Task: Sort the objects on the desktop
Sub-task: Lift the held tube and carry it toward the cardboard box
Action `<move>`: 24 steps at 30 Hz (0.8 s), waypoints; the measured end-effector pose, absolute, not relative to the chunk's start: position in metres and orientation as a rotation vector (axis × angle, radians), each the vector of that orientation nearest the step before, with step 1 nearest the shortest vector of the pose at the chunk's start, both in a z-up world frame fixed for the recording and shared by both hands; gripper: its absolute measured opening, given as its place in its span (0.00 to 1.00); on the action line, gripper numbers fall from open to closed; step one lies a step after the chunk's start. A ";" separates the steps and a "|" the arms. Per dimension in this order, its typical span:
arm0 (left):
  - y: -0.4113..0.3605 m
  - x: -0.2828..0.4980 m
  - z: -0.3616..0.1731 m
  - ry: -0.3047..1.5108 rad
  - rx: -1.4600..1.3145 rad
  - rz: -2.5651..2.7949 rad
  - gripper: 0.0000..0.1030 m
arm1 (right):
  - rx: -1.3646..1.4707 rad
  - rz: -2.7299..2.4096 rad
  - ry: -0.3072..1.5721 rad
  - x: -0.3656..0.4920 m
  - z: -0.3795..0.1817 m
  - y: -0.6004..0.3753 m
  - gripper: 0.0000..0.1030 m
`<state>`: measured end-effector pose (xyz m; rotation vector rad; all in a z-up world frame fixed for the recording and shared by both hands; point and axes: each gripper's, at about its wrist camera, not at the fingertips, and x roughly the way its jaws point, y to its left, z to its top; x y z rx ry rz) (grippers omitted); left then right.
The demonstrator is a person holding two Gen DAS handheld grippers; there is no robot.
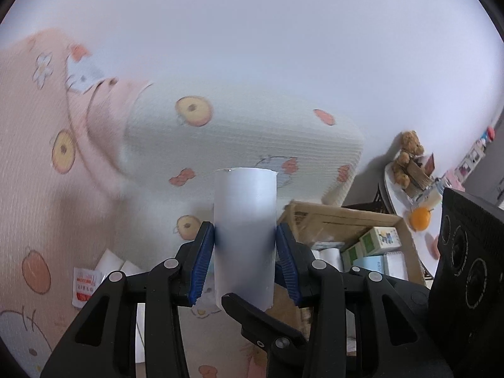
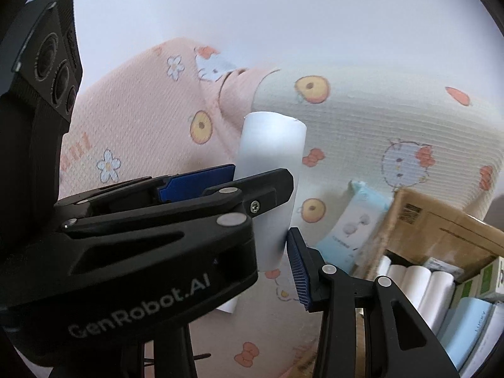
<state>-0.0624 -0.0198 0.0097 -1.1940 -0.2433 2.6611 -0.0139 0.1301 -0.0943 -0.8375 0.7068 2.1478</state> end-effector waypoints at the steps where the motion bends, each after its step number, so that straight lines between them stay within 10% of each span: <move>1: -0.016 -0.062 0.012 -0.241 -1.188 2.659 0.43 | -0.824 2.150 0.713 -0.008 -0.092 0.130 0.38; 24: 0.111 -0.081 0.006 -0.052 -1.246 2.474 0.43 | -0.720 2.059 0.828 0.107 -0.096 0.155 0.38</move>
